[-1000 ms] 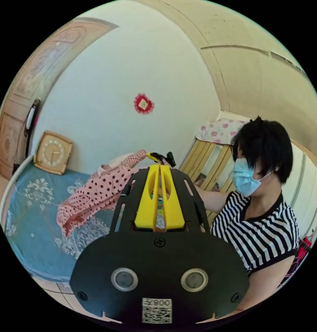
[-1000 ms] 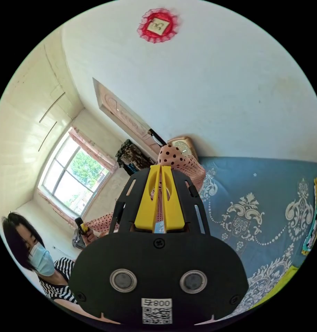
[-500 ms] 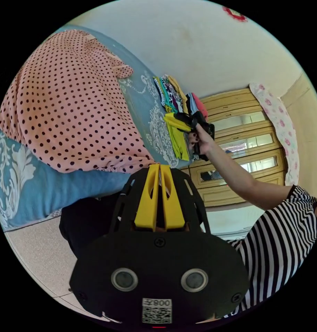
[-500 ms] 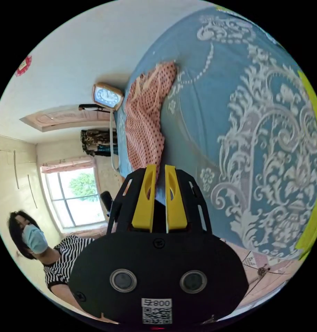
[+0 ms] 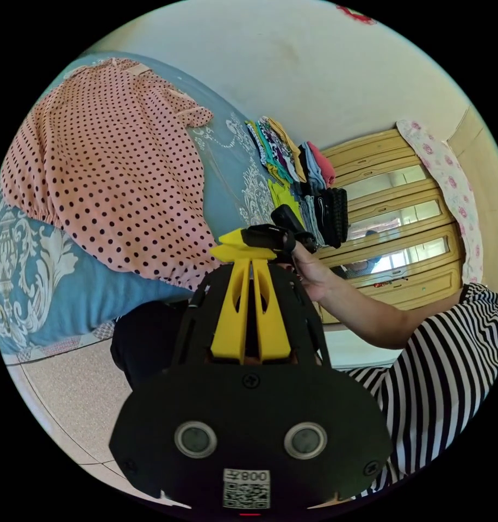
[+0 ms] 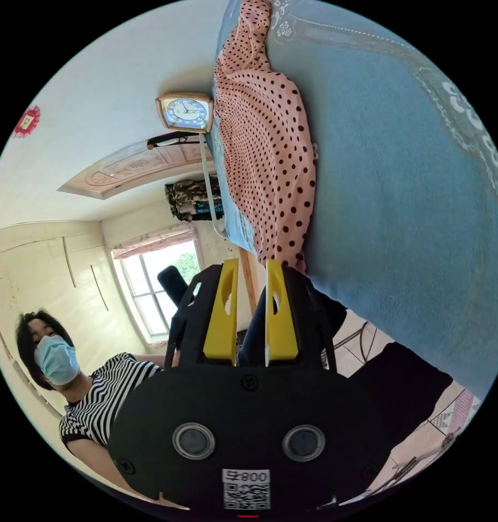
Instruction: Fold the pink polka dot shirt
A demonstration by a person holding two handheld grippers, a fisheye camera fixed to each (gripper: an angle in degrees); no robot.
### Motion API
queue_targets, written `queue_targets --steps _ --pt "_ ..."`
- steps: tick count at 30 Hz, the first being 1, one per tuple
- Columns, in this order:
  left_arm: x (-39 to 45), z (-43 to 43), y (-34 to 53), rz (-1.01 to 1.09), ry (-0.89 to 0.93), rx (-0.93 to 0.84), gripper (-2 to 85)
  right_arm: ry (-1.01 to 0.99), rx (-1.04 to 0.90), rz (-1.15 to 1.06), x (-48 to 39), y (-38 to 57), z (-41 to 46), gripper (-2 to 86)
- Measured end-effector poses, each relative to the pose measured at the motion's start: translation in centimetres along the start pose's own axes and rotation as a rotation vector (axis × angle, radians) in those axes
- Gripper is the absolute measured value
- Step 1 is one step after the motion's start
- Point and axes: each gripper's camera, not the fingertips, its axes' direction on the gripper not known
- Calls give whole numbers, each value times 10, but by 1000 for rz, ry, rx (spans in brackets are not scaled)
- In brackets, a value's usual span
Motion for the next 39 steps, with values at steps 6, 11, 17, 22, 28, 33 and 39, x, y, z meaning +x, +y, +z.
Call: queue_targets --steps 6,11,17,22,28,33,39 --pt "-43 -28 21 -98 -7 62 8 200 82 -10 15 30 -42 98" --pt "-78 -42 37 -203 4 96 9 140 30 34 42 35 -30 107" --pt "-103 -52 45 -263 24 145 12 23 39 -10 43 48 -23 33" --pt "-143 -80 49 -347 98 305 31 -90 71 -162 -6 60 -56 16" --pt "-182 -116 37 -386 29 432 61 -207 117 -382 -94 71 -102 10" --pt "-217 -133 17 -434 -60 414 93 -282 134 -495 -146 84 -119 9" --pt "-246 -130 -15 -433 -7 357 124 -298 113 -541 -183 106 -118 8"
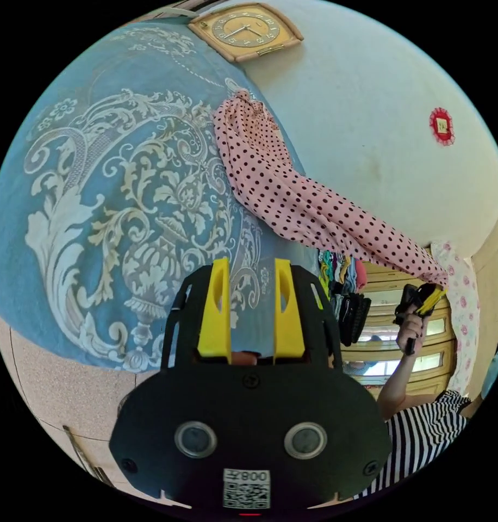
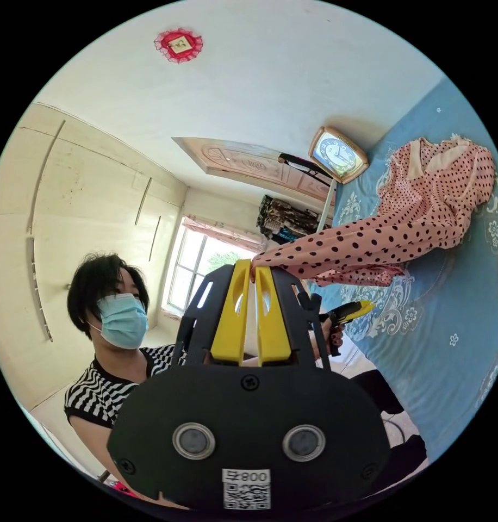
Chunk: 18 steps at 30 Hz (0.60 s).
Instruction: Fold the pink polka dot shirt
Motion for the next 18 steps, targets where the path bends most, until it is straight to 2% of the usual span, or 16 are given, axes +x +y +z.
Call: queue_targets --steps 6,10,18 --pt "-37 14 -19 -178 335 83 122 -19 1 -10 -29 9 7 7" --pt "-54 2 -19 -255 567 232 32 -1 7 -19 -47 15 6 8" --pt "-38 -86 -4 -131 664 321 5 21 72 -22 -82 41 -14 8"
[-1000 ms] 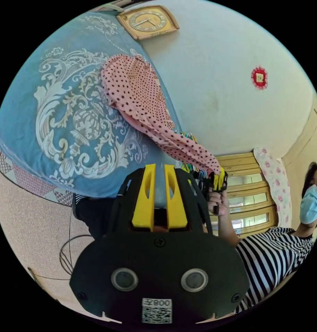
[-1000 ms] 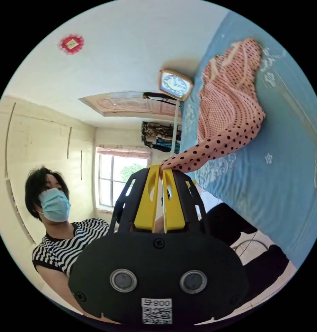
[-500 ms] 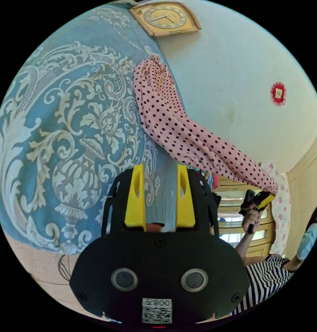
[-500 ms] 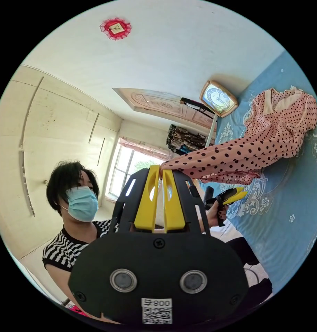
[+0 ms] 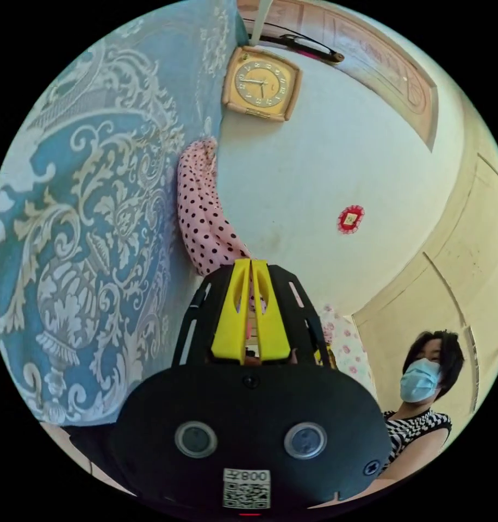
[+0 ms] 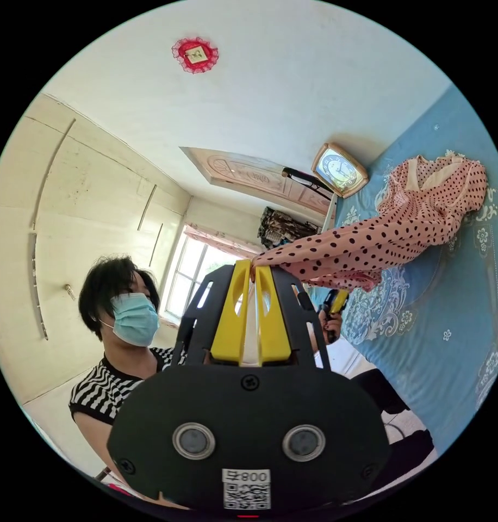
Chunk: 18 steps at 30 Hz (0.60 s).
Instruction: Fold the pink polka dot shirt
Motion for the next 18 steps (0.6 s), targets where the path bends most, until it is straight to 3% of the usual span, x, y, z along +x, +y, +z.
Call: queue_targets --steps 6,9,13,18 --pt "88 -61 20 162 -3 -32 3 112 -1 31 -34 45 -25 9" --pt "113 -93 45 193 -99 -61 3 191 15 121 -33 86 -43 9" --pt "99 -133 87 72 -281 -104 2 359 7 335 0 163 -61 9" --pt "65 -141 115 -62 -320 -95 1 407 4 530 48 222 -70 8"
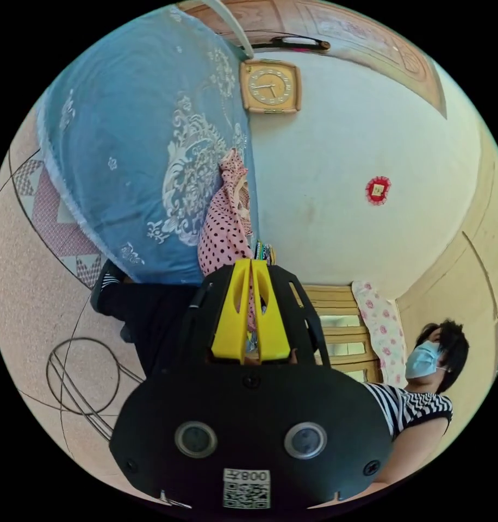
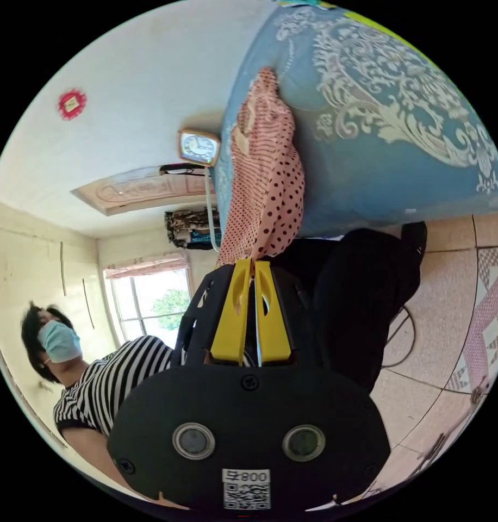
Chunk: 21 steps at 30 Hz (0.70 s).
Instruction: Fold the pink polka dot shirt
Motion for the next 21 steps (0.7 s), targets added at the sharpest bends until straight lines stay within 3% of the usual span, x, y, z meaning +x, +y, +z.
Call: queue_targets --steps 6,9,11,13,16,21 --pt "41 68 -63 59 -3 -53 1 0 8 -35 -21 -60 -8 8" --pt "132 108 -121 237 40 -64 2 -17 72 -192 -102 -123 -46 8" --pt "209 125 -143 410 39 -62 2 38 143 -385 -201 -153 -86 8" --pt "311 134 -151 642 48 -35 1 82 193 -543 -278 -155 -113 8" --pt "396 129 -137 835 89 9 1 133 258 -755 -378 -133 -152 8" --pt "431 108 -98 966 167 17 1 96 310 -931 -426 -76 -189 8"
